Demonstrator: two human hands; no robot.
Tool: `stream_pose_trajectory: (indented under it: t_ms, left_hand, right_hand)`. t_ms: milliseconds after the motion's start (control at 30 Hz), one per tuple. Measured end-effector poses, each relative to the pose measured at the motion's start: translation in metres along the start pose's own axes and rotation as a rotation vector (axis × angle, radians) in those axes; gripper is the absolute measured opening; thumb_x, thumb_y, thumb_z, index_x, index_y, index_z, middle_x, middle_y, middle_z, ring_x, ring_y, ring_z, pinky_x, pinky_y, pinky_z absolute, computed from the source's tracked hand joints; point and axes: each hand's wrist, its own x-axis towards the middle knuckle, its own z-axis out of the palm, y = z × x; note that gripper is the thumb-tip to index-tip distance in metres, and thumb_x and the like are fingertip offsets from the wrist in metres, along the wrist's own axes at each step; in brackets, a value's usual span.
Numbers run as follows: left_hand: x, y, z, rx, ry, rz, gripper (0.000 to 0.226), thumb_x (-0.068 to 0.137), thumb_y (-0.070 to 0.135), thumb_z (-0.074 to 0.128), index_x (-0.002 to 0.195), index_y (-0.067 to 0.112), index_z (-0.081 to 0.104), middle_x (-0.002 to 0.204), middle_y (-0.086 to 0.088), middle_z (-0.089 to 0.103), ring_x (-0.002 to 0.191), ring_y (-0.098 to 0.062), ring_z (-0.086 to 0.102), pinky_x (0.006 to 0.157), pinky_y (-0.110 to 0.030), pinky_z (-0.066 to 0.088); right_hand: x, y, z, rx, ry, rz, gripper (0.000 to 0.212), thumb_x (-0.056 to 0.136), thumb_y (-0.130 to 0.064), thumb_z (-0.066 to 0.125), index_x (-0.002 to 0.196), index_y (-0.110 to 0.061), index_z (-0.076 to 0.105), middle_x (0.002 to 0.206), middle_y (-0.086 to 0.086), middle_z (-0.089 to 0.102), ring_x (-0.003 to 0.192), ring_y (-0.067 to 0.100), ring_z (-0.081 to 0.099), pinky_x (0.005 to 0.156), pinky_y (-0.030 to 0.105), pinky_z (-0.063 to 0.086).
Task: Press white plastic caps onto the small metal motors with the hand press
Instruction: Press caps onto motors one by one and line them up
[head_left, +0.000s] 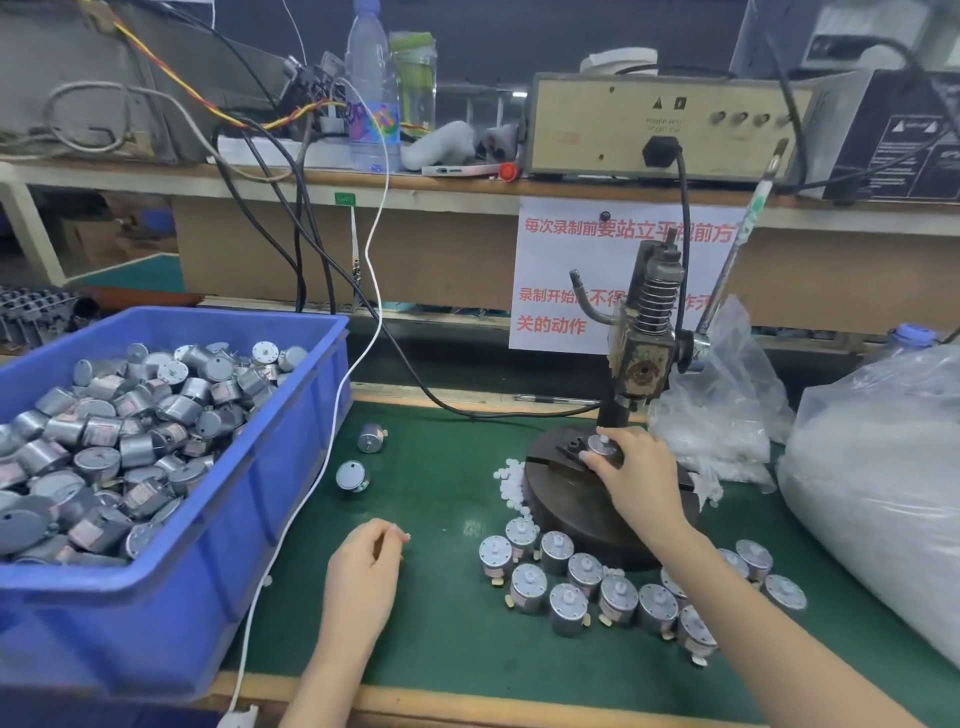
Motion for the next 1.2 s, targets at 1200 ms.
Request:
stream_pose_trajectory:
  t_ms: [1200]
  left_hand:
    - [0.001, 0.000, -0.001, 0.011, -0.008, 0.001, 0.026, 0.088, 0.006, 0.048, 0.072, 0.016, 0.064, 0.082, 0.006, 0.061, 0.079, -0.010, 0.057, 0.069, -0.024, 0.041]
  right_hand:
    - [0.111, -0.026, -0.130, 1.150, 0.201, 0.486, 0.045, 0.085, 0.004, 0.039, 0.128, -0.006, 0.047, 0.087, -0.003, 0.057, 0.091, 0.011, 0.055, 0.092, 0.029, 0.048]
